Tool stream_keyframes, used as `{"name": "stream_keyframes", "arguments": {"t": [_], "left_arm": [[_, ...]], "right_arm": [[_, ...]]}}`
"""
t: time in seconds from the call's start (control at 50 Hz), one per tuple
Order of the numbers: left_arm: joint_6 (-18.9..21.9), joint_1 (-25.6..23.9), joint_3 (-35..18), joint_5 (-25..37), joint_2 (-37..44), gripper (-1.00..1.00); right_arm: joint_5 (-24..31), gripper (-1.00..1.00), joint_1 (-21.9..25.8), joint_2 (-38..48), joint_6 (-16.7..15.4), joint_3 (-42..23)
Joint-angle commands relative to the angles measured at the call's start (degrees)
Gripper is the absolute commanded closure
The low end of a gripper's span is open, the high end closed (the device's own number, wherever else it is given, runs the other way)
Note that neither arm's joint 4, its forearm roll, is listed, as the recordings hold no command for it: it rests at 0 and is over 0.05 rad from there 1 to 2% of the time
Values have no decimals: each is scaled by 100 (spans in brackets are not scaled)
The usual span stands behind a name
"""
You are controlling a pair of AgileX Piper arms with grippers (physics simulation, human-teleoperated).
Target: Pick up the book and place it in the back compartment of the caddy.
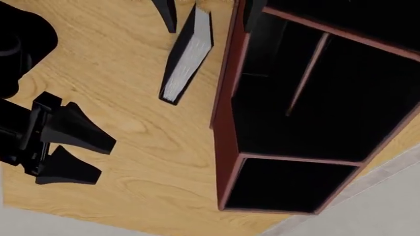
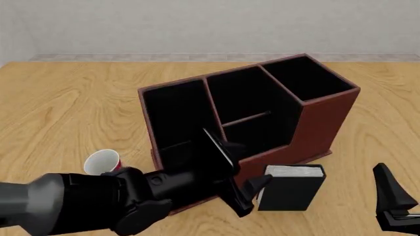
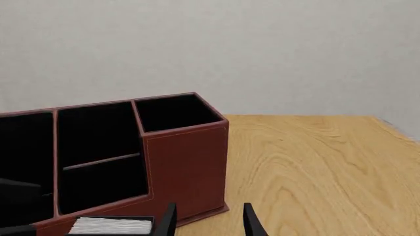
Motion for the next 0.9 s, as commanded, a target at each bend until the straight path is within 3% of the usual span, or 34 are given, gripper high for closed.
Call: {"name": "stream_keyframes", "arguments": {"t": [0.02, 0.4, 0.9], "left_arm": [[67, -96, -36, -22, 235, -100], [45, -173, -89, -154, 648, -100], [70, -154, -566, 14, 1203, -100]], "right_arm": [[-2, -100, 1, -1, -6, 0], [-5, -100, 0, 1, -1, 4], [7, -100, 1, -1, 6, -2]]}}
